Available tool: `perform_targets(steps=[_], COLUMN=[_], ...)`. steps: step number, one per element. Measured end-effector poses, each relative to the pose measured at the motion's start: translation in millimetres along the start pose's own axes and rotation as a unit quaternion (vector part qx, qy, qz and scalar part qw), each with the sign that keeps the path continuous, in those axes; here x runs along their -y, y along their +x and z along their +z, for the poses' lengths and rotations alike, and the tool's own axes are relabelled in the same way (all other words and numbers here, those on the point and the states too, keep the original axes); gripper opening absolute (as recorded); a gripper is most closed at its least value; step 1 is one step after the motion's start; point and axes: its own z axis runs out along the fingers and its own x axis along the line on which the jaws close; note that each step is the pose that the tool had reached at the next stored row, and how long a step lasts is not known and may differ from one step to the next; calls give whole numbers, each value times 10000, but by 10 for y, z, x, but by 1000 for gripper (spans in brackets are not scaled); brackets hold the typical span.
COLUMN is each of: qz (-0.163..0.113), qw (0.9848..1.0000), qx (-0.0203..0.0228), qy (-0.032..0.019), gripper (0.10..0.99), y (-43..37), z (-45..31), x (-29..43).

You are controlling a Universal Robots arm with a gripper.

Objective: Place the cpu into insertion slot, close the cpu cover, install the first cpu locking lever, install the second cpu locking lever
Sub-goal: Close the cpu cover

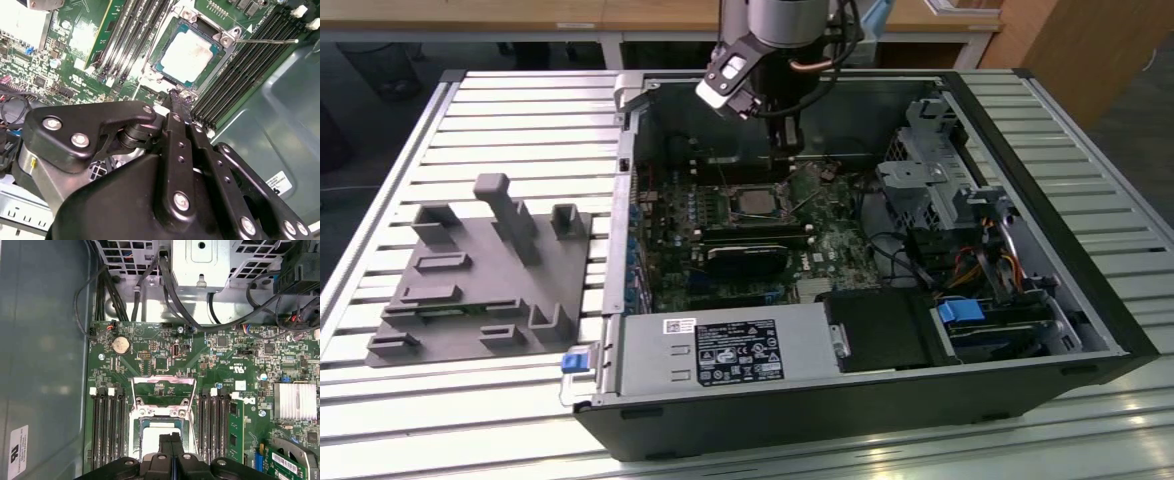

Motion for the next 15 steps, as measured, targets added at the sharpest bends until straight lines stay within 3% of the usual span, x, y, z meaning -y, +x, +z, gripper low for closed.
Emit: perform_targets(steps=[15], qz=[0], qw=[10000], qx=[0], qy=[0], gripper=[122], y=[7], z=[-96], x=[-7])
